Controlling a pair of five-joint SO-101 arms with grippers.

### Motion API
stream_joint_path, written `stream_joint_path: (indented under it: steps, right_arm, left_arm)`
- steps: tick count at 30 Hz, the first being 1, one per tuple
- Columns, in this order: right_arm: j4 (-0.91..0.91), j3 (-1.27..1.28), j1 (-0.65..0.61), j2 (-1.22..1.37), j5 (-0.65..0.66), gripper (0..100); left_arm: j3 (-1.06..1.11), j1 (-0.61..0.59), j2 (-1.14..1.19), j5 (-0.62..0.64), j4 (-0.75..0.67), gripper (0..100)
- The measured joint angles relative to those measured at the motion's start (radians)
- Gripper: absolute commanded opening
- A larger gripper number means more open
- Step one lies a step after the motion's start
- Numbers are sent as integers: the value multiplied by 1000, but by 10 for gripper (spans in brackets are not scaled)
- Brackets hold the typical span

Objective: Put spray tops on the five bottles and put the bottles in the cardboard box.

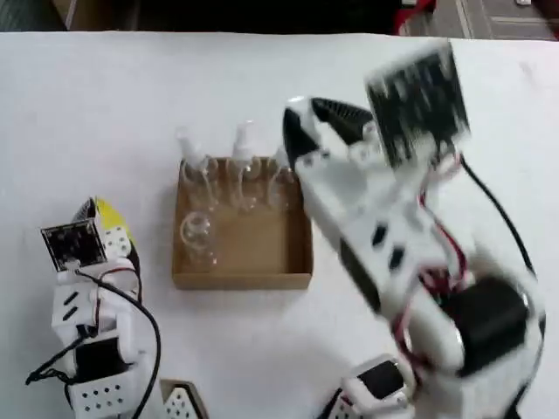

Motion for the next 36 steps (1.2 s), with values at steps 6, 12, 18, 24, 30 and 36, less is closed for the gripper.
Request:
stream_joint_path:
  steps: [6, 12, 18, 24, 30, 36]
  right_arm:
    - [-316, 396, -46, -296, 0, 16]
    - [-710, 750, -46, -542, -2, 15]
    - [-898, 807, -129, -535, -6, 15]
    - [-1080, 809, -241, -385, -6, 16]
    - [-1186, 818, -304, -269, -6, 16]
    - [-1250, 911, -331, -130, -6, 16]
  left_arm:
    - [0, 0, 0, 0, 0, 24]
    - [0, 0, 0, 0, 0, 24]
    - [0, 0, 0, 0, 0, 24]
    - [0, 0, 0, -17, -31, 24]
    - [8, 0, 0, -43, -35, 24]
    - [8, 0, 0, -44, -35, 24]
